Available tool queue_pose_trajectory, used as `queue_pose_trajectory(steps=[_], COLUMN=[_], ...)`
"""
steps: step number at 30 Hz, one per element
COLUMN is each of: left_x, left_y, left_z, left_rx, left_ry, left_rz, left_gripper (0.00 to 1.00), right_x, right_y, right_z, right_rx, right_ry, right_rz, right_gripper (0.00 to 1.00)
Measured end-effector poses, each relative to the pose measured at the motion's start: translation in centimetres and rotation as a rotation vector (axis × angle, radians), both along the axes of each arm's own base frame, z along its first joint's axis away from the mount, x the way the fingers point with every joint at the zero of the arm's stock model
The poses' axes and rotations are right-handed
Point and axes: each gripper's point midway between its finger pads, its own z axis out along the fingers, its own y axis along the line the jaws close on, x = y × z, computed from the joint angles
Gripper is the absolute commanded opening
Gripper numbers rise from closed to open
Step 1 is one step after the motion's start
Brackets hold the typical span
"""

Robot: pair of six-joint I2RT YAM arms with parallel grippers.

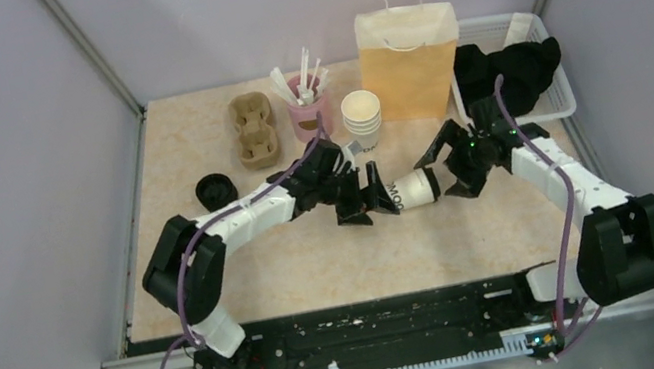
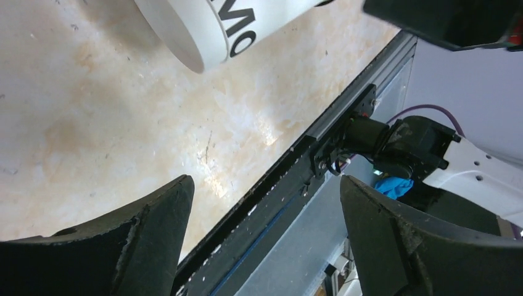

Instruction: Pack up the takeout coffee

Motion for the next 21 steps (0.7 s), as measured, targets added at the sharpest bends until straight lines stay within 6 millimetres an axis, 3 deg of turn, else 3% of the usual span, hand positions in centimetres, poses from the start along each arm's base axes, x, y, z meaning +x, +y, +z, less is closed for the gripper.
queue_pose_trajectory(steps=[6,12,21], left_x=[-0.7,-1.4,-1.8], left_y=[1.5,2.6,3.9], left_z=[2.8,4.8,5.9], left_rx=[0.01,0.014,0.04], left_ry=[-0.077,-0.12,-0.156], left_rz=[-0.01,-0.001,0.015], left_gripper=[0.97,0.97,0.98], right_x=[-0.8,-0.6,-0.7], right_y=[2.4,1.3,1.6], right_z=[-1.2,-4.7,-7.5], right_rx=[0.033,-0.015,-0.098], right_ry=[0.128,0.258,0.31], right_rz=[-0.163,-0.36,-0.413], right_gripper=[0.99,0.99,0.93])
